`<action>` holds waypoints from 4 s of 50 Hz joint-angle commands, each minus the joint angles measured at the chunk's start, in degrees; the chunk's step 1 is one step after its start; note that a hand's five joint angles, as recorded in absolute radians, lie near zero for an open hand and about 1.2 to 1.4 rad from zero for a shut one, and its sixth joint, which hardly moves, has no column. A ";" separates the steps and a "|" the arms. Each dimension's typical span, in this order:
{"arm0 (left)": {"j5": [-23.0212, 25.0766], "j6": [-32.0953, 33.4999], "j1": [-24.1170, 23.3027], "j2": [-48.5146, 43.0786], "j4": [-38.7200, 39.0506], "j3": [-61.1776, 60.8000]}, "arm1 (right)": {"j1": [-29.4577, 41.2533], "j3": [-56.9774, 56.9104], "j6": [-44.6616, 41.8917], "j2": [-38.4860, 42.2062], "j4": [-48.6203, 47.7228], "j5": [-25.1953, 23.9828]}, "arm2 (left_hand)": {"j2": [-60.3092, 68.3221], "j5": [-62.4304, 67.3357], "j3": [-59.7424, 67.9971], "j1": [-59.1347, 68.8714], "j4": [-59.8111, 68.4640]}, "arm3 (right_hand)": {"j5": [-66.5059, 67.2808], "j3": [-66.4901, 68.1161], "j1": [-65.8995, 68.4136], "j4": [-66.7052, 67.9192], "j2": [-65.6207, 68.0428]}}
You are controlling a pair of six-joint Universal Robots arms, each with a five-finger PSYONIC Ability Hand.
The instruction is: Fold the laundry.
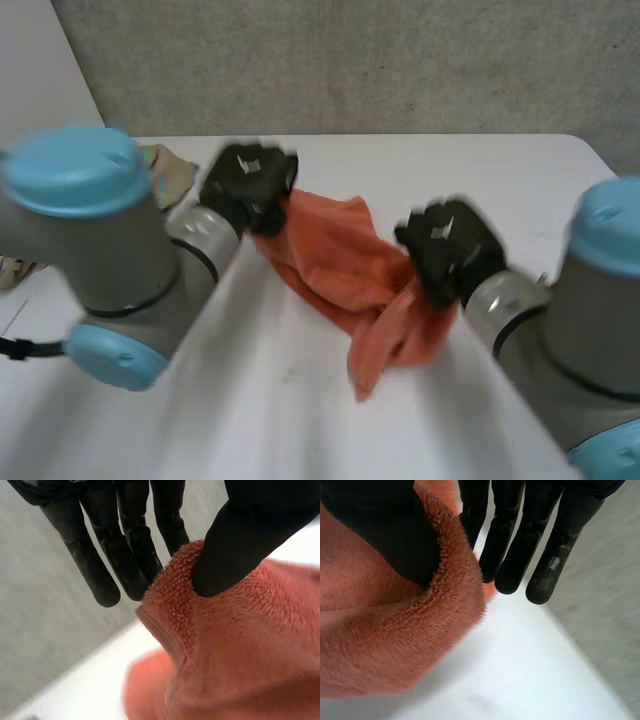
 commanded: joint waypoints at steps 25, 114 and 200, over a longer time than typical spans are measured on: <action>-0.39 -4.27 -0.76 13.32 3.52 -1.68 | -11.40 -21.98 7.03 0.13 0.50 -1.32 | 11.61 14.34 12.03 15.67 11.38 | 13.46 12.50 23.29 12.06 12.41; 0.49 -3.39 9.26 4.88 -2.45 -31.30 | -12.01 -12.49 -7.92 22.55 3.22 -21.89 | -36.31 -33.57 -35.89 -32.25 -36.54 | 13.46 12.50 23.29 12.06 12.41; 0.67 0.74 11.02 -7.00 -3.33 -3.87 | -9.29 -20.76 2.37 15.88 20.27 -9.06 | -42.36 -39.63 -41.94 -38.31 -42.59 | 5.44 4.48 15.27 4.05 4.40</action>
